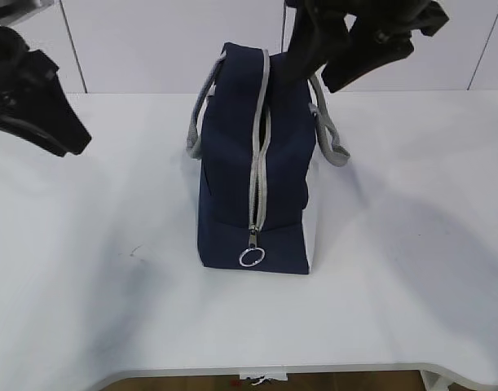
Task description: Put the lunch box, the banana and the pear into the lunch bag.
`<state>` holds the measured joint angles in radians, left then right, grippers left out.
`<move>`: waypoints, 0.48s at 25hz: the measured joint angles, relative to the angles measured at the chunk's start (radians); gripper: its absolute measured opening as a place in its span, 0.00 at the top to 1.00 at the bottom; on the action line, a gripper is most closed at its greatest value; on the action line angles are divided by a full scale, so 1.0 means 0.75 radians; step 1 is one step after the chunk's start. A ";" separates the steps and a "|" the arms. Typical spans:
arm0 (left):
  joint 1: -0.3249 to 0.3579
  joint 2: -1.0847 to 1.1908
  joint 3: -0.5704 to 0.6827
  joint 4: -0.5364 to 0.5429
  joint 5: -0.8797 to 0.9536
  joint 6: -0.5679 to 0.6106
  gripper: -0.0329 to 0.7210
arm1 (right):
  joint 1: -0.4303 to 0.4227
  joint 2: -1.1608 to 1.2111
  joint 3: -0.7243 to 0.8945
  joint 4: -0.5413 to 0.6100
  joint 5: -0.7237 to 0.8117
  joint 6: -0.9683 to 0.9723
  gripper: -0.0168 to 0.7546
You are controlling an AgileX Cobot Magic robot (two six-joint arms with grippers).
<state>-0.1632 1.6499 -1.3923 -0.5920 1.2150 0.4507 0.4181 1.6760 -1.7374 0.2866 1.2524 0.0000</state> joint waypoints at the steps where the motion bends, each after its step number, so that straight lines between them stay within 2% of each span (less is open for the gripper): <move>1: -0.005 -0.013 0.000 0.077 0.000 -0.050 0.64 | 0.000 -0.005 0.009 -0.004 0.003 0.000 0.46; 3: -0.017 -0.042 0.000 0.202 0.003 -0.122 0.64 | 0.000 -0.006 0.021 -0.025 0.003 0.000 0.46; 5: -0.029 -0.057 0.000 0.262 0.007 -0.153 0.64 | 0.000 0.002 0.021 -0.051 0.000 0.000 0.46; 9: -0.039 -0.063 0.000 0.279 0.010 -0.170 0.64 | 0.000 0.009 0.075 -0.113 -0.022 0.000 0.46; 12: -0.041 -0.063 0.000 0.282 0.010 -0.172 0.64 | 0.017 0.000 0.207 -0.194 -0.162 0.000 0.46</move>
<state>-0.1938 1.6024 -1.3923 -0.3808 1.2222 0.3217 0.4312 1.6758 -1.5823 0.1408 1.1309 0.0000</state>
